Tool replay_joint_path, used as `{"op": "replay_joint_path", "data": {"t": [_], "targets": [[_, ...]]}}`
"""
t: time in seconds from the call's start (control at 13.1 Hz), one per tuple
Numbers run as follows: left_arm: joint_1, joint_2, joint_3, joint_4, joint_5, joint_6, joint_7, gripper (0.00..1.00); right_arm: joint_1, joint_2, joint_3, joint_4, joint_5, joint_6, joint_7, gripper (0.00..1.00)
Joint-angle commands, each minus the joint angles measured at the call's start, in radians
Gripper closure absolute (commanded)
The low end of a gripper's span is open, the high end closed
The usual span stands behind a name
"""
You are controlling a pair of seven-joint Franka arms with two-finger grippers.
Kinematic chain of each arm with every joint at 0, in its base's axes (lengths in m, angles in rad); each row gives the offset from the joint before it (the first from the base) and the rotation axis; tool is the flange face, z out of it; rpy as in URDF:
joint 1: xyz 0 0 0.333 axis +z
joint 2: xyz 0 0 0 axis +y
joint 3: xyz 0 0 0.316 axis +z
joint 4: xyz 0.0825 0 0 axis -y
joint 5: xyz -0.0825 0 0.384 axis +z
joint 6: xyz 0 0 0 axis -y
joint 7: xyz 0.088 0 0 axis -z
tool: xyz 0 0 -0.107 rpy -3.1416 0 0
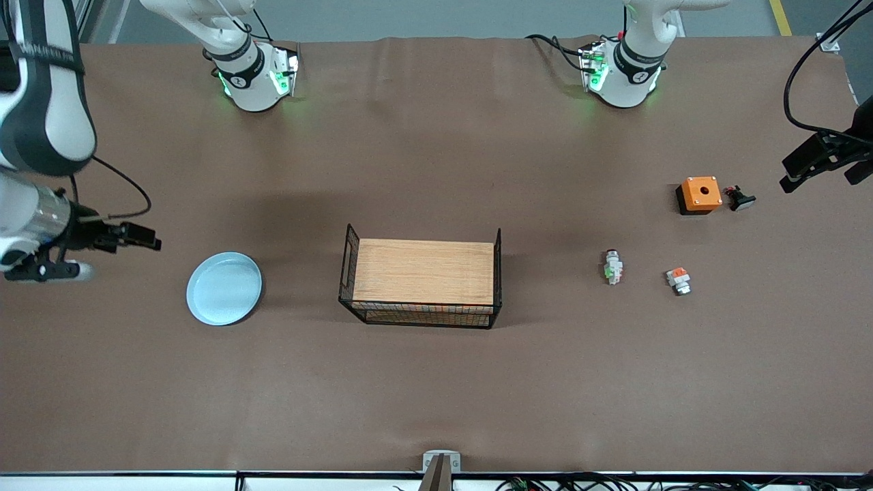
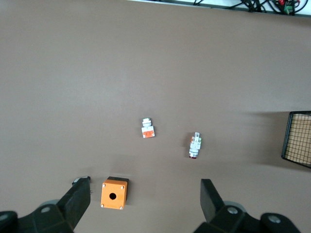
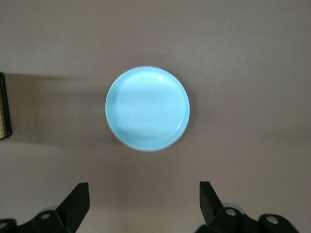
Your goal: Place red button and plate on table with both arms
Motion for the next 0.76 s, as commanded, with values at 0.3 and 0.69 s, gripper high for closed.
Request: {"op": "replay_joint_path", "data": {"t": [0.3,0.69], "targets": [[-0.007,0.052,-0.029,0.067,-0.048,-0.023,0.001,0.0,0.018,-0.028,0.005,0.279,-0.091,-0.345,0.093,0.0],[-0.001,0.051,-0.028,0.067,-0.07,-0.023,-0.003,0.0,0.039,-0.01,-0.002,0.393,-0.111,-0.383,0.093,0.0]]}}
